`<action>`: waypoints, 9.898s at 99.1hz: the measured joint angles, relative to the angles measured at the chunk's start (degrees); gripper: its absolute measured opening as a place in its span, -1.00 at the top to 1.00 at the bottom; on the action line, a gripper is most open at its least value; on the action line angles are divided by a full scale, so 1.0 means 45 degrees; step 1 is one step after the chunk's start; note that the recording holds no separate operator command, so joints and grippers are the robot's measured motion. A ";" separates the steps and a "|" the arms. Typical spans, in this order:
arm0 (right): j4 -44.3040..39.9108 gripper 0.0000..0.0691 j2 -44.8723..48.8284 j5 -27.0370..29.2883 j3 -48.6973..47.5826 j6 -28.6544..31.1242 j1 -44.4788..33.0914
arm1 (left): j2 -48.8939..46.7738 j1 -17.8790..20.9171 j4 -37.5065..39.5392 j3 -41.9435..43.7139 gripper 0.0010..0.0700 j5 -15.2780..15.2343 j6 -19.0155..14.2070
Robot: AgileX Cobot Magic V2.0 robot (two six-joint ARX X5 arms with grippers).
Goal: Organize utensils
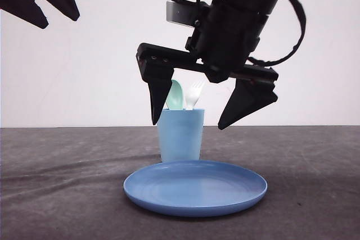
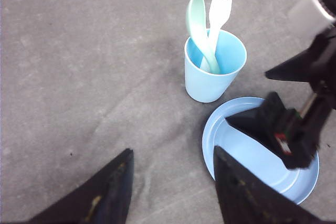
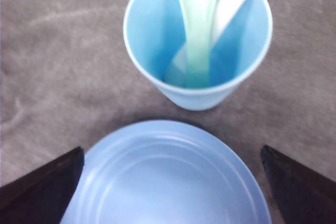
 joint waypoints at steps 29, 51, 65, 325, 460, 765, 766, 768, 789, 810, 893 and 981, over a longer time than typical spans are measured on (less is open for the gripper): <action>0.0641 -0.97 0.0136 -0.1360 0.0000 0.0053 -0.1069 | 0.0000 0.0000 0.0005 0.0000 0.22 0.0000 0.0000; 0.0729 -0.97 0.0763 -0.2016 0.0000 0.0029 -0.1122 | 0.0000 0.0000 0.0253 0.0000 0.22 -0.0005 0.0000; 0.0913 -0.97 0.1001 -0.2006 0.0000 -0.0049 -0.1122 | 0.0000 0.0000 0.0272 0.0000 0.22 -0.0005 0.0000; -0.4328 -0.19 -0.2365 -0.1103 0.2822 -0.3070 -0.0204 | 0.0000 0.0000 0.0272 0.0000 0.22 -0.0267 0.0005; 0.1180 -0.18 -0.0311 0.0112 -0.2021 -0.1996 0.1778 | 0.0000 0.0000 0.0024 0.0000 0.22 -0.0272 0.0000; -0.2055 1.00 -1.0185 0.2458 -0.2016 -0.2535 0.1773 | -0.0806 0.2055 0.2744 -0.0194 0.95 -0.0918 0.1749; -0.2055 1.00 -1.0185 0.2458 -0.2016 -0.2535 0.1773 | -0.0855 0.2181 0.2837 -0.0233 0.95 -0.0874 0.1783; -0.2055 1.00 -1.0185 0.2458 -0.2016 -0.2535 0.1773 | -0.0976 0.2487 0.3026 -0.0335 0.95 -0.0699 0.1880; -0.2055 1.00 -1.0185 0.2458 -0.2016 -0.2535 0.1773 | -0.2161 0.5217 0.4532 -0.1894 0.95 0.1773 0.3011; -0.2055 1.00 -1.0185 0.2458 -0.2016 -0.2535 0.1773 | -0.4240 0.7626 0.5042 -0.3861 0.95 0.2098 0.3546; -0.2055 1.00 -1.0185 0.2458 -0.2016 -0.2535 0.1773 | -1.0841 1.0545 0.5202 -1.0108 0.95 0.2050 0.2647; -0.1923 1.00 -1.0185 0.2458 -0.2016 -0.2535 0.1778 | -1.1030 1.0588 0.5202 -1.0108 0.95 0.2132 0.2647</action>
